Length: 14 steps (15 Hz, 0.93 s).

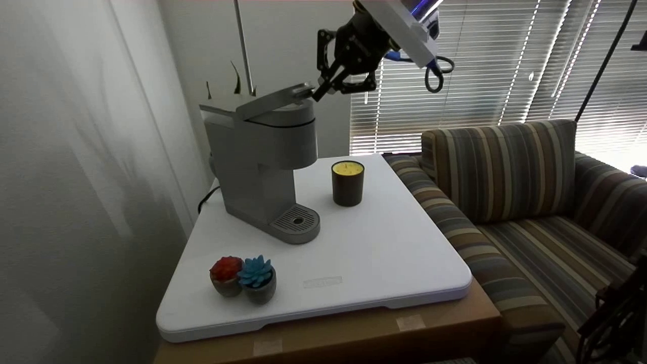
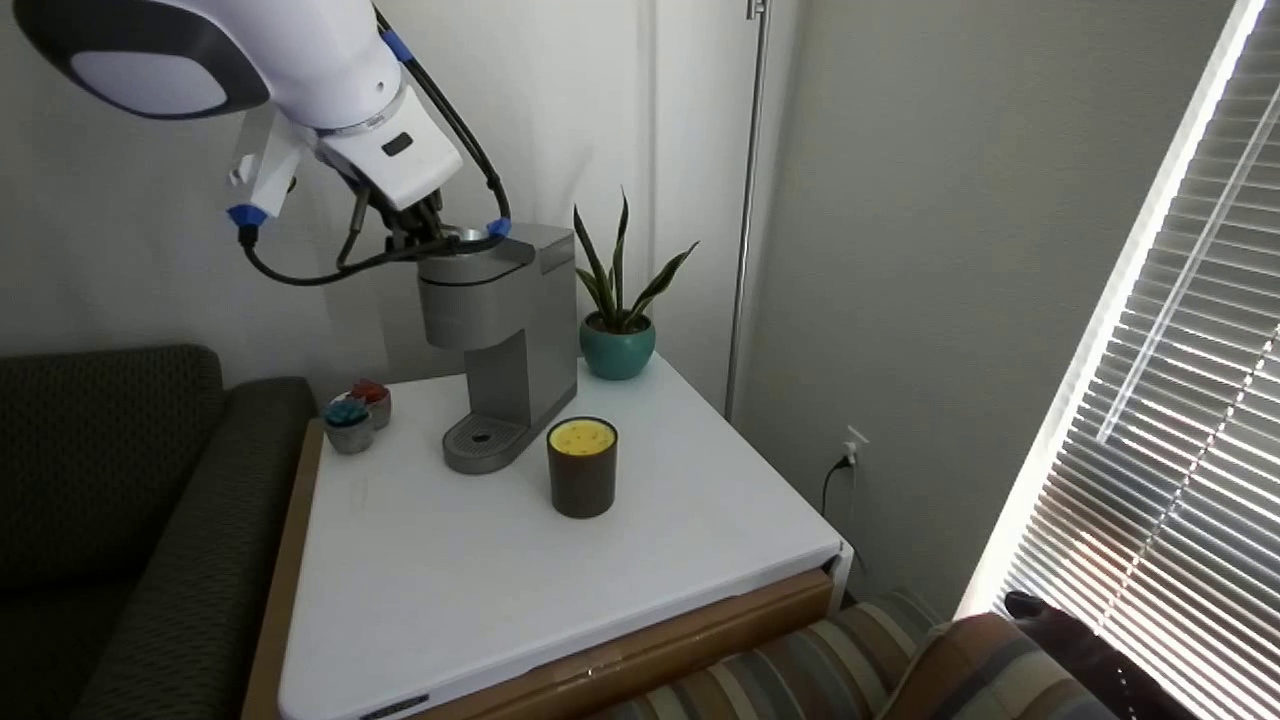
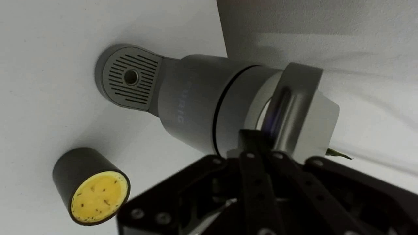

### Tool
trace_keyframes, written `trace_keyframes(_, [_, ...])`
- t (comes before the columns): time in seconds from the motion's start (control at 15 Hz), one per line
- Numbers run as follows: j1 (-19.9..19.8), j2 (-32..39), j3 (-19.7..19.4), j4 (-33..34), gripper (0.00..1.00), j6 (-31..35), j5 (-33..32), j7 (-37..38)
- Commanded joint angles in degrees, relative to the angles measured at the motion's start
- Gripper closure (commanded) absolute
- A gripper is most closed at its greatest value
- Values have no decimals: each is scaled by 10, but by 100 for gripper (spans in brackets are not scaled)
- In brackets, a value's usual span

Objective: Open the grey coffee maker then close it

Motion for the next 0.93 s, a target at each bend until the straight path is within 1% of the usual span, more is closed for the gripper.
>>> trace_keyframes(0.0, [-7, 29, 4, 29, 100, -23, 9, -12])
trace_keyframes(0.53, [-2, 17, 1, 36, 100, -12, -2, -11])
trace_keyframes(0.87, [2, 15, -5, 49, 100, -9, -28, -4])
